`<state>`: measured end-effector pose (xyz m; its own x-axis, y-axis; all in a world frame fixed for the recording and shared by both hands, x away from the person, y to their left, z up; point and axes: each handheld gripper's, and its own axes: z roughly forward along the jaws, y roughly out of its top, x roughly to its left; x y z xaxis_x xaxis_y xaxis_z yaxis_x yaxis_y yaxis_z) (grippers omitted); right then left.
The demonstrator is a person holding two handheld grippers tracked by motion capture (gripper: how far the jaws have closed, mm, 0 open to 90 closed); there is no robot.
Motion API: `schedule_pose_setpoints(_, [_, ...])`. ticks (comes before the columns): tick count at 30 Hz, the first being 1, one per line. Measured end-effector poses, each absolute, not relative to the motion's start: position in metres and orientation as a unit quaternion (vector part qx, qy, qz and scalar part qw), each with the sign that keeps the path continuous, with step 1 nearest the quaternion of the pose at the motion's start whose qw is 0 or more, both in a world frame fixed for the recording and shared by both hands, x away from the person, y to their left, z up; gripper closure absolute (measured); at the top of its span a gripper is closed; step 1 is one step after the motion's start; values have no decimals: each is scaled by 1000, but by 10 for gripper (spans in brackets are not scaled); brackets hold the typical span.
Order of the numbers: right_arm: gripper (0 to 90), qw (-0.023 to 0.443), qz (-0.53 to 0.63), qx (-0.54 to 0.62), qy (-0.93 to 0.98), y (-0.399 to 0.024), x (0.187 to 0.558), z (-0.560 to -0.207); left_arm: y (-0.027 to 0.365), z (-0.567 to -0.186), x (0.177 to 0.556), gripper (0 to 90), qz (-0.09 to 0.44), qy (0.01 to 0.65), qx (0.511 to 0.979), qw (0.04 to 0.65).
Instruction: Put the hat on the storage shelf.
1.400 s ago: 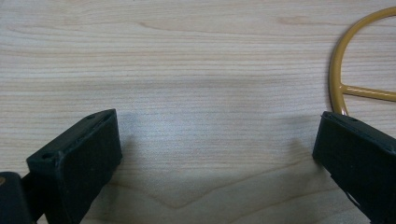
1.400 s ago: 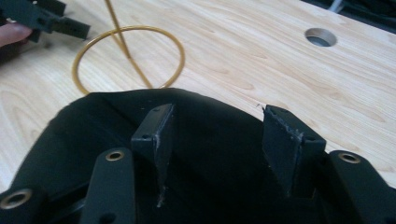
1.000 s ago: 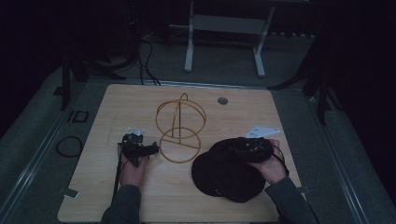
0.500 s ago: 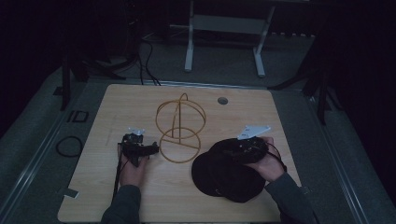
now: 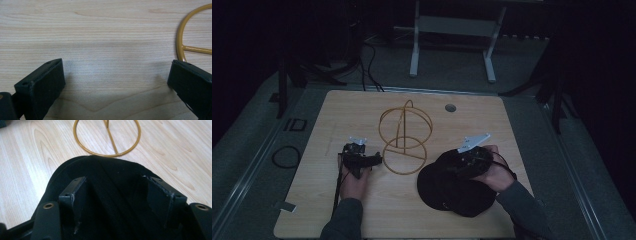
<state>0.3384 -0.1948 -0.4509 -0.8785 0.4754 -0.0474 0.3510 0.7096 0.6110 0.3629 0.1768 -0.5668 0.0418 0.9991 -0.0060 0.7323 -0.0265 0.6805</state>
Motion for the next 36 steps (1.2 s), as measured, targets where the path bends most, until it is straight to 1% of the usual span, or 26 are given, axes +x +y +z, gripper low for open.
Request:
schedule_pose_setpoints(9, [307,94,289,213,929,-191,342,-455,177,-567,363,7,251,645,671,266])
schedule_pose_setpoints(27, [285,61,262,155,950,-185,350,-459,177,-567,363,7,251,645,671,266])
schedule_pose_setpoints(29, [277,61,258,151,952,-184,350,-459,177,-567,363,7,251,645,671,266])
schedule_pose_setpoints(30, [257,61,252,146,955,-182,351,-459,177,-567,363,7,251,645,671,266])
schedule_pose_setpoints(34, [248,51,239,144,959,-179,352,-460,177,-567,363,7,251,645,671,266])
schedule_pose_setpoints(36, [217,52,229,138,962,-176,351,-461,177,-567,363,7,251,645,671,266])
